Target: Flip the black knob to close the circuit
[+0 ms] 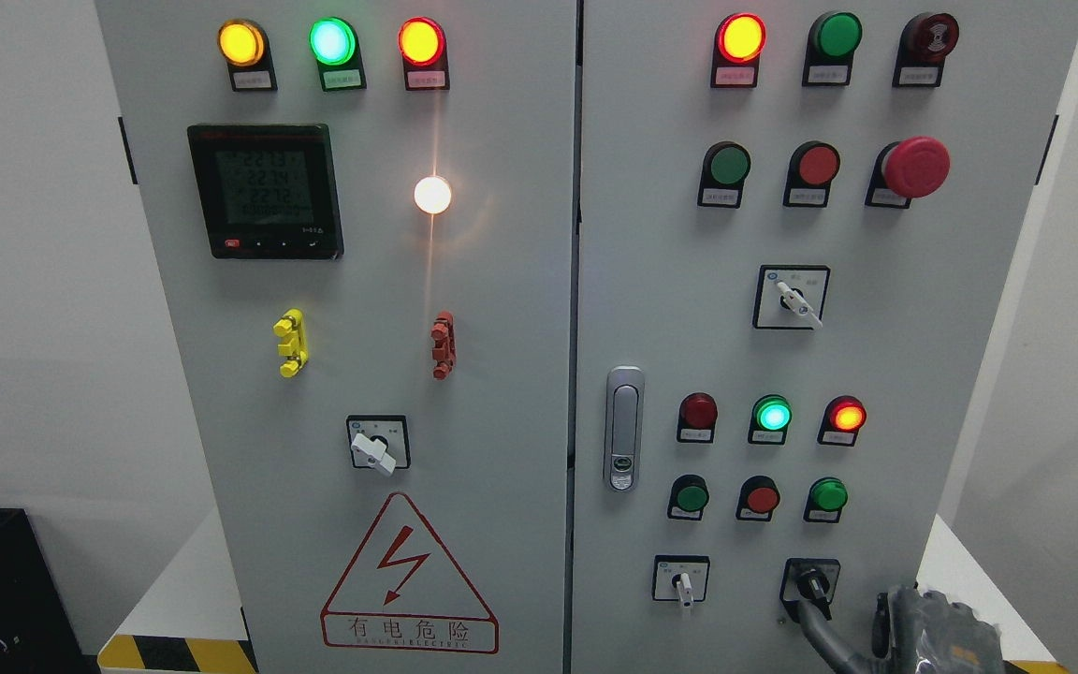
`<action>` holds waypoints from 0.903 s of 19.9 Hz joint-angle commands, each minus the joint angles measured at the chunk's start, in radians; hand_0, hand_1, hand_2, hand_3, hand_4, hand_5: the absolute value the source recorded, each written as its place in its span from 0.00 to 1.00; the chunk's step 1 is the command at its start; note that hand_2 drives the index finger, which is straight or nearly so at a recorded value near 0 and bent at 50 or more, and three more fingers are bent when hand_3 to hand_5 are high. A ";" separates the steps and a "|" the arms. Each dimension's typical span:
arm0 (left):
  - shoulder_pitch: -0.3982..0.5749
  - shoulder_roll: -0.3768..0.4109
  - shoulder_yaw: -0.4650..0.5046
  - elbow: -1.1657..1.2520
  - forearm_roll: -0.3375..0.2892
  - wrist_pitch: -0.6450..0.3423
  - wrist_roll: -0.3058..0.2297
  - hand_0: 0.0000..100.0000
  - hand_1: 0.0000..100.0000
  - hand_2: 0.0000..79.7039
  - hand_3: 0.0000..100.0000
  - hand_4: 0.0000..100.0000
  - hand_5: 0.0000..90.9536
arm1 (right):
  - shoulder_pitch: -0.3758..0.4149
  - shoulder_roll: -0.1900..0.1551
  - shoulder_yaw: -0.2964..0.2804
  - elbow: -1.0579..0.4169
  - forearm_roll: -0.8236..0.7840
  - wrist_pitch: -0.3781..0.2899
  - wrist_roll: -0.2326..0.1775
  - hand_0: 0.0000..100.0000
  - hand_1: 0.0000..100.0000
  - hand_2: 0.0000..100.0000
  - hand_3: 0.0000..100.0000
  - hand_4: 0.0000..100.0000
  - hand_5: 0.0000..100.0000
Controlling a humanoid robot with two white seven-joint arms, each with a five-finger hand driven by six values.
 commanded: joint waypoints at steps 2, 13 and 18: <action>0.000 0.000 -0.001 -0.001 0.000 -0.001 0.000 0.12 0.56 0.00 0.00 0.00 0.00 | 0.022 0.001 0.060 0.002 0.000 -0.009 0.006 0.00 0.00 0.88 1.00 0.99 1.00; 0.000 0.000 0.000 -0.001 0.000 -0.001 0.000 0.12 0.56 0.00 0.00 0.00 0.00 | 0.096 0.001 0.081 -0.110 -0.056 -0.025 -0.045 0.00 0.00 0.87 1.00 0.99 1.00; 0.000 0.000 0.000 0.000 0.000 -0.001 0.000 0.12 0.56 0.00 0.00 0.00 0.00 | 0.146 0.001 0.096 -0.150 -0.168 -0.028 -0.123 0.00 0.00 0.83 1.00 0.95 0.97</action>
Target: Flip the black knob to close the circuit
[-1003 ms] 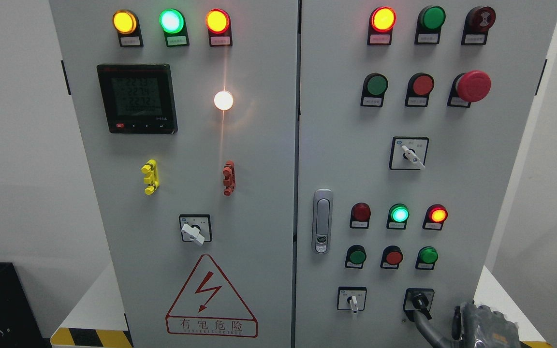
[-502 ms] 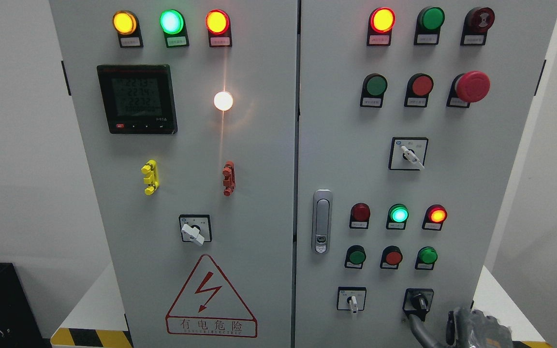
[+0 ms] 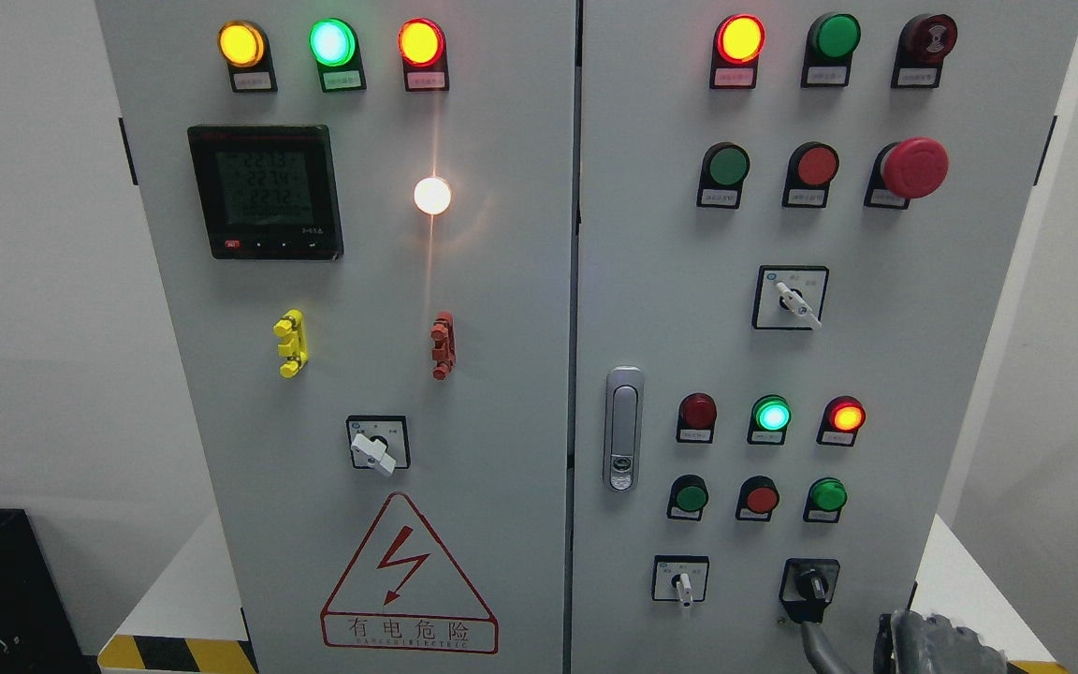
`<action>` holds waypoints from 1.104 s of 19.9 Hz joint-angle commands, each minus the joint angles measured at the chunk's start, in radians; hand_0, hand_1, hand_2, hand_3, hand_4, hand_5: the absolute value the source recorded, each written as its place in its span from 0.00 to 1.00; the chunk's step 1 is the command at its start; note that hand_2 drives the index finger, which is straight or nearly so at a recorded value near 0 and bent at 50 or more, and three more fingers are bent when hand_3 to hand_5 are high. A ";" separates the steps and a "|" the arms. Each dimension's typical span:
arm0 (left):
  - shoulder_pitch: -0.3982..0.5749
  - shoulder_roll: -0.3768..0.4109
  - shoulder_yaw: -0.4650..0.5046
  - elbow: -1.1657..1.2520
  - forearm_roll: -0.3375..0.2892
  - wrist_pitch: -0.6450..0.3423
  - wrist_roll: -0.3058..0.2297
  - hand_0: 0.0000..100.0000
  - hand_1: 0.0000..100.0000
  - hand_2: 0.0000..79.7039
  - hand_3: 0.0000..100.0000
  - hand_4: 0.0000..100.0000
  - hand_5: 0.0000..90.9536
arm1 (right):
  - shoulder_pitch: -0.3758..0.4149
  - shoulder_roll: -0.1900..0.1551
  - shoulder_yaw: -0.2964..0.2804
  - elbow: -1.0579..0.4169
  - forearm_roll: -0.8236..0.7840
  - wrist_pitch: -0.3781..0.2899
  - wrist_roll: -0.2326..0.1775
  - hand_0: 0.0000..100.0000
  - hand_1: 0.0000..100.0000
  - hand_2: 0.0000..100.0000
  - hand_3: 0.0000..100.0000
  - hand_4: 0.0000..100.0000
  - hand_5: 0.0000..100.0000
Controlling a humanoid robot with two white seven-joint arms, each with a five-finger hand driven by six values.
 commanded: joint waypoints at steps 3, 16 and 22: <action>0.000 0.000 0.000 0.001 0.000 -0.001 -0.001 0.12 0.56 0.00 0.00 0.00 0.00 | 0.087 0.000 0.109 -0.117 -0.258 -0.002 -0.068 0.00 0.02 0.75 0.98 0.89 0.86; 0.000 0.000 0.000 0.001 0.000 -0.001 -0.001 0.12 0.56 0.00 0.00 0.00 0.00 | 0.371 -0.010 0.240 -0.267 -0.980 -0.041 -0.229 0.00 0.04 0.30 0.44 0.44 0.35; 0.000 0.000 -0.001 -0.001 0.000 -0.001 -0.001 0.12 0.56 0.00 0.00 0.00 0.00 | 0.458 -0.022 0.217 -0.288 -1.218 -0.153 -0.212 0.00 0.03 0.18 0.33 0.27 0.11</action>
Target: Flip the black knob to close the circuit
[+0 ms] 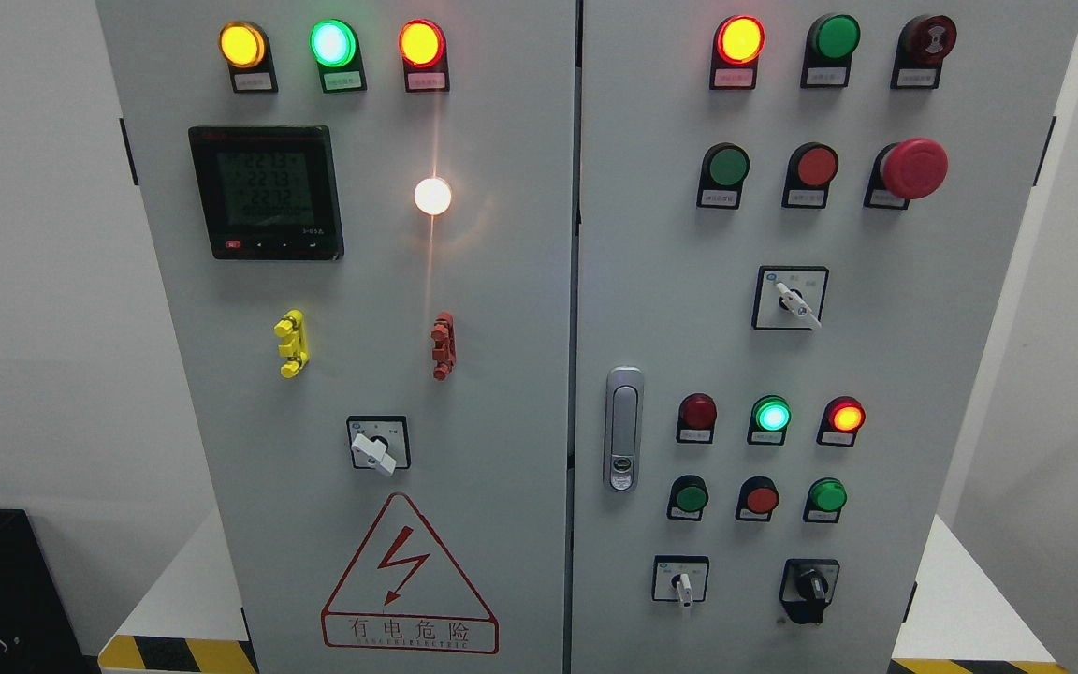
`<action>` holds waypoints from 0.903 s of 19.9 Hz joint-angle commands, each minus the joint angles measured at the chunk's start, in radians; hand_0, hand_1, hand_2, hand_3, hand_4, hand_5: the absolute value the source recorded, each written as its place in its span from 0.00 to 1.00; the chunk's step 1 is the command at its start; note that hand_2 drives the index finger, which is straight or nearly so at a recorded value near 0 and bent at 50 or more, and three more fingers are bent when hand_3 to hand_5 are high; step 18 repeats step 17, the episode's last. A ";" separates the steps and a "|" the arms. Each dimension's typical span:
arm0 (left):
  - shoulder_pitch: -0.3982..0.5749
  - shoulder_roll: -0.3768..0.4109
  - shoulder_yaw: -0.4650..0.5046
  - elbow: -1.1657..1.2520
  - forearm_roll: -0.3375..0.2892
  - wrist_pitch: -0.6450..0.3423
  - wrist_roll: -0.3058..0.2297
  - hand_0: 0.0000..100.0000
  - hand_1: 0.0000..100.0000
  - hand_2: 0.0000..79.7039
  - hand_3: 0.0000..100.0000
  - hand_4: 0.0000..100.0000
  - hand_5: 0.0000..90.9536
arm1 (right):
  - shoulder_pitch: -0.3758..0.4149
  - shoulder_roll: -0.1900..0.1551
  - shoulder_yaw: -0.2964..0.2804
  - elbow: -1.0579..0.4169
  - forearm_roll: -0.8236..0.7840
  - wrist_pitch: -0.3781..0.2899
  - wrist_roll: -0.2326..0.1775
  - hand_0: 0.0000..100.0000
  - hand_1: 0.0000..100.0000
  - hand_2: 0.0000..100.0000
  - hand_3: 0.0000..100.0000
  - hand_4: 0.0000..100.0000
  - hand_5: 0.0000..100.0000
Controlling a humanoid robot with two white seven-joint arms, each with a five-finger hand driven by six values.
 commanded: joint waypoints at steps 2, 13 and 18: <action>0.000 0.000 -0.001 0.000 0.000 -0.001 -0.003 0.12 0.56 0.00 0.00 0.00 0.00 | 0.133 -0.013 0.059 -0.080 -0.297 -0.087 0.061 0.00 0.01 0.13 0.24 0.16 0.02; 0.000 0.000 -0.001 0.000 0.000 -0.001 -0.003 0.12 0.56 0.00 0.00 0.00 0.00 | 0.139 -0.013 0.056 -0.061 -0.392 -0.098 0.132 0.00 0.00 0.00 0.00 0.00 0.00; 0.000 0.000 0.000 0.000 0.000 -0.001 -0.003 0.12 0.56 0.00 0.00 0.00 0.00 | 0.137 -0.013 0.053 -0.059 -0.392 -0.102 0.133 0.00 0.00 0.00 0.00 0.00 0.00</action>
